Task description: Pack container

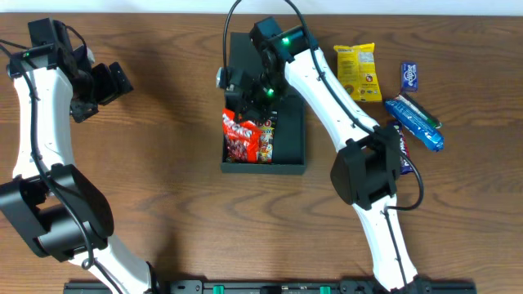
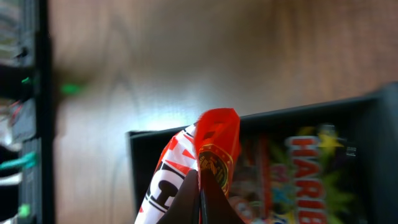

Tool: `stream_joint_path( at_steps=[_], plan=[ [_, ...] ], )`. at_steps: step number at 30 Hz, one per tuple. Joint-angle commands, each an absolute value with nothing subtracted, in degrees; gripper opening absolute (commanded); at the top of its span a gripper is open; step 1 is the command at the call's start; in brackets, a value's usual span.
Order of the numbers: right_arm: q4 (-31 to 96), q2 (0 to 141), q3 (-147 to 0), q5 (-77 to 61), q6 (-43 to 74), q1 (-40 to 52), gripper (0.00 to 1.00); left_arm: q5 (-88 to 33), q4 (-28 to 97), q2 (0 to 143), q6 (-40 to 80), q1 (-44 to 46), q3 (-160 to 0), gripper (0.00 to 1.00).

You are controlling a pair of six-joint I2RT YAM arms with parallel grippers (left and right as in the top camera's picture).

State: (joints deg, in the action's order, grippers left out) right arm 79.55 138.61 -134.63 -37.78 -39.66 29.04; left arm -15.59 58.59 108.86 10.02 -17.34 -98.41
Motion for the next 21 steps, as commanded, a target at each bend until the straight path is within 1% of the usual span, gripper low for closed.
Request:
stream_joint_path(
  at_steps=[1,3,4,5,6,7,8,9,10,11,14,18,21],
  plan=[
    [77.9,139.4,-135.6,-33.1,-33.2,28.5,0.01,-14.8,58.9,108.1,8.9,-17.2,-99.7,0.96],
    [77.2,139.4,-135.6,-32.0,-32.7,28.5,0.01,-14.8,58.8,108.1,8.8,-17.2,-99.7,0.95],
    [76.6,139.4,-135.6,-30.6,-31.6,28.5,0.05,-14.8,58.8,108.1,8.8,-17.2,-99.7,0.96],
    [76.0,139.4,-135.6,-29.1,-30.2,28.5,0.15,-14.8,58.7,108.1,8.8,-17.2,-99.7,0.95],
    [75.3,139.4,-135.6,-27.2,-28.7,28.6,0.42,-14.8,58.6,108.1,8.8,-17.2,-99.7,0.95],
    [74.7,139.4,-135.6,-25.5,-27.3,28.6,0.60,-14.8,58.5,108.1,8.8,-17.2,-99.7,0.95],
    [74.1,139.4,-135.6,-23.8,-25.9,28.6,0.74,-14.8,58.4,108.1,8.8,-17.2,-99.7,0.95],
    [73.9,139.4,-135.6,-22.6,-25.2,28.6,0.81,-14.8,58.4,108.1,8.8,-17.2,-99.7,0.95],
    [73.6,139.4,-135.7,-22.0,-24.6,28.6,0.93,-14.8,58.4,108.1,8.8,-17.2,-99.7,0.95],
    [73.5,139.4,-135.8,-21.4,-23.6,28.4,0.99,-14.8,58.4,108.1,8.7,-17.2,-99.7,0.96],
    [73.5,139.4,-137.7,-21.2,-19.3,28.1,0.99,-14.7,58.2,108.1,8.8,-17.2,-99.7,0.96],
    [73.5,139.4,-144.0,-20.6,-14.8,27.2,0.99,-14.6,58.0,108.1,8.8,-17.2,-99.7,0.95],
    [73.8,139.3,-149.3,-16.8,-11.6,26.7,0.99,-14.6,58.1,108.1,8.8,-17.2,-99.7,0.96]
  ],
)
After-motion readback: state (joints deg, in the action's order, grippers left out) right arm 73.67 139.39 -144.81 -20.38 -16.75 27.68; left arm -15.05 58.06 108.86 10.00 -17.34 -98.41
